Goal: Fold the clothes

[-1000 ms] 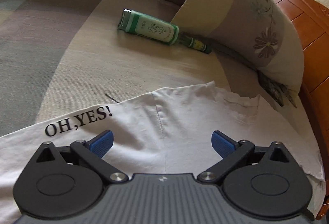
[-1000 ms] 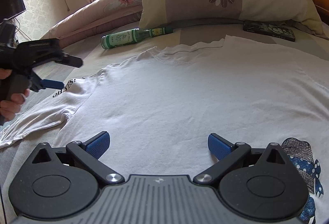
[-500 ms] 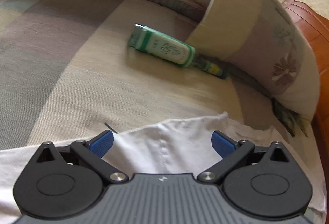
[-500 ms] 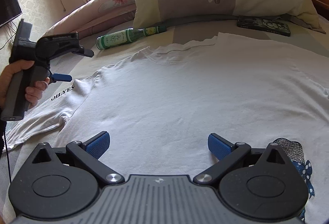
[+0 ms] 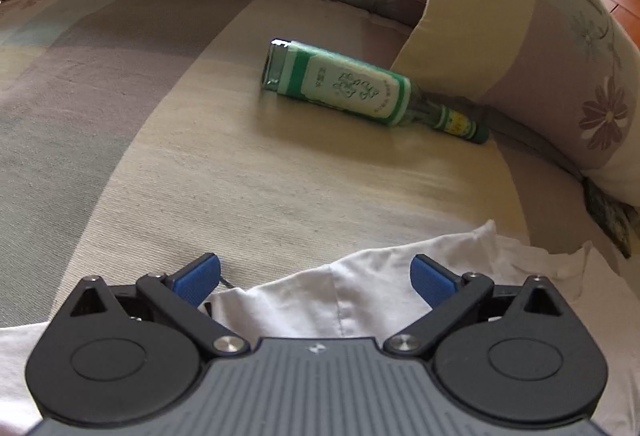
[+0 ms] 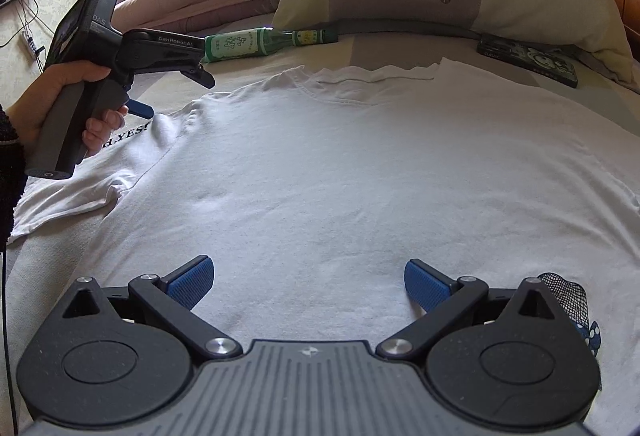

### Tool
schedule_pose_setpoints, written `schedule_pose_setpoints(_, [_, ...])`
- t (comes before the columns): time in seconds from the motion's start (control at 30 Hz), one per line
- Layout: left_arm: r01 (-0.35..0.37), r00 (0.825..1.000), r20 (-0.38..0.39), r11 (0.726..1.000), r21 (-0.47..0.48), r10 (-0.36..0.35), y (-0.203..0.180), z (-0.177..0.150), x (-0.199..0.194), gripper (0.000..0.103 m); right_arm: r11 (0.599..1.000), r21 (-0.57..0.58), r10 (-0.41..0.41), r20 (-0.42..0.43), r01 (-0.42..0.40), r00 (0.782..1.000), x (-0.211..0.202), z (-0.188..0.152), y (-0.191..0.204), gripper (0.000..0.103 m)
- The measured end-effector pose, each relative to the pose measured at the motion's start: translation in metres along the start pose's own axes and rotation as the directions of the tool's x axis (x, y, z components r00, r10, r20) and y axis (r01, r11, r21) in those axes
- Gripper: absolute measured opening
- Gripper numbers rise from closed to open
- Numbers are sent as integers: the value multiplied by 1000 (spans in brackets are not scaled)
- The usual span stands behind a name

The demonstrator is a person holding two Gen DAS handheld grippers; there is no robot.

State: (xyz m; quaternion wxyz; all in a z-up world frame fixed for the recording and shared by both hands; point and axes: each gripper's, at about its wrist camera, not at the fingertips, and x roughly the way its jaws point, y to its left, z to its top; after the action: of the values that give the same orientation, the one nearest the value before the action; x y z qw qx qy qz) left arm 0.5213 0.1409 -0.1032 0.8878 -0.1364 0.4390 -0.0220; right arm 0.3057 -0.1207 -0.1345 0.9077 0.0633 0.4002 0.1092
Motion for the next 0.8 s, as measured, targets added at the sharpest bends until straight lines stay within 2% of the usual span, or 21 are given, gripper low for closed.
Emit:
schedule_pose_setpoints(0.07, [100, 995, -16, 995, -2, -100, -8, -4, -9, 101, 1000, 18, 11, -1, -11, 1000, -1, 0, -2, 103])
schedule_pose_setpoints(0.13, [180, 982, -57, 984, 12, -179, -20, -9, -9, 101, 999, 32, 19, 0, -19, 1000, -2, 0, -2, 103])
schedule_pose_setpoints(0.23, [230, 967, -119, 973, 32, -224, -38, -13, 4, 101, 999, 30, 17, 1, -17, 1000, -2, 0, -2, 103])
schedule_pose_setpoints(0.33, [190, 973, -139, 980, 50, -182, -46, -11, 25, 101, 1000, 19, 15, -1, -15, 1000, -2, -1, 0, 103])
schedule_pose_setpoints(0.4, [135, 984, -122, 988, 68, -126, -46, -9, 37, 101, 1000, 18, 20, -2, -20, 1000, -2, 0, -1, 103])
schedule_pose_setpoints(0.47, [112, 991, -90, 990, 84, -104, -48, -4, 44, 101, 999, 13, 30, -5, -30, 1000, -2, 1, -1, 103])
schedule_pose_setpoints(0.53, [97, 992, -90, 993, 67, -90, -49, 3, 47, 101, 999, 11, 32, -3, -32, 999, -2, 1, -2, 103])
schedule_pose_setpoints(0.6, [94, 992, -94, 993, 66, -88, -50, 7, 36, 100, 999, 26, 33, -1, -33, 999, -3, 2, -6, 103])
schedule_pose_setpoints(0.8, [59, 998, -39, 974, 218, -52, -40, 0, -36, 102, 989, 122, 81, 5, -81, 997, -6, 5, -22, 103])
